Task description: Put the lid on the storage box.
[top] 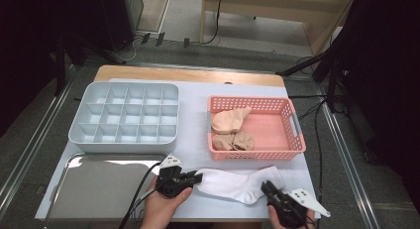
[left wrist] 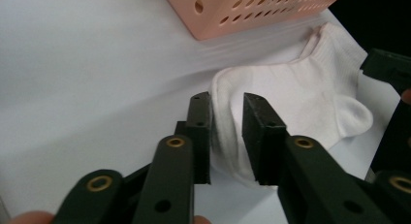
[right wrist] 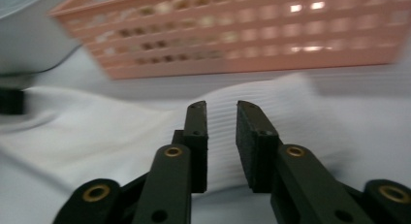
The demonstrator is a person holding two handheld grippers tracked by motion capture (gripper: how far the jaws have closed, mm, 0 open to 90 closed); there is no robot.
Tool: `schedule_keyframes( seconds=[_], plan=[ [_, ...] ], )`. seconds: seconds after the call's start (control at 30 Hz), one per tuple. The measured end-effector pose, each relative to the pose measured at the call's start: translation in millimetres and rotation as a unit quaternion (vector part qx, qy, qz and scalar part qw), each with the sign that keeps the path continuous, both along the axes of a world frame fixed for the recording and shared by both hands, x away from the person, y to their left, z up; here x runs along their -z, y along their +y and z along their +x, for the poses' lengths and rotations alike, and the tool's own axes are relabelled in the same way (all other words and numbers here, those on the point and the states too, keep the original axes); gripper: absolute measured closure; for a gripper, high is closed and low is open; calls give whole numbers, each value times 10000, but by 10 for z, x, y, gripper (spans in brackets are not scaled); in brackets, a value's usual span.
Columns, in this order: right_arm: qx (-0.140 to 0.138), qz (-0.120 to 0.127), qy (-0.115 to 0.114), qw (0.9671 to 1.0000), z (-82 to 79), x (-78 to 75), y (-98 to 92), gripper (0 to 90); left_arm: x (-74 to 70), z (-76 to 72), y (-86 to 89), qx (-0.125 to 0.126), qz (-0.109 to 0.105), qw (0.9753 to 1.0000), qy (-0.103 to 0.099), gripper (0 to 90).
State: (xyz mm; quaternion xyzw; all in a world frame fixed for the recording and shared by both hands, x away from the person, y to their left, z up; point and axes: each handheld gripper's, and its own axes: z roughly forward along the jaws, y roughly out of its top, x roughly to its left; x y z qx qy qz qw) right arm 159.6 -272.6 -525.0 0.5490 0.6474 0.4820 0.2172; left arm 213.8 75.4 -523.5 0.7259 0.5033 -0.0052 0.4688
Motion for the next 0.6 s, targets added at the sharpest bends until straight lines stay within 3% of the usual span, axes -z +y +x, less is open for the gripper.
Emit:
schedule_keyframes(
  seconds=[0.1,0.23,0.33,0.6],
  plan=[
    [440,87,52,9990,15,25,-267,694,-26,-5,25,-32,-34,10000,-83,678],
    [623,238,121,9977,34,46,-460,594,-84,-20,66,-200,-23,9995,-250,613],
    [657,294,175,9973,66,60,-482,533,-146,-44,81,-242,-77,9992,-325,574],
    [633,159,234,9976,155,102,-369,534,-230,-143,-59,-130,126,9972,-722,608]
  ],
)
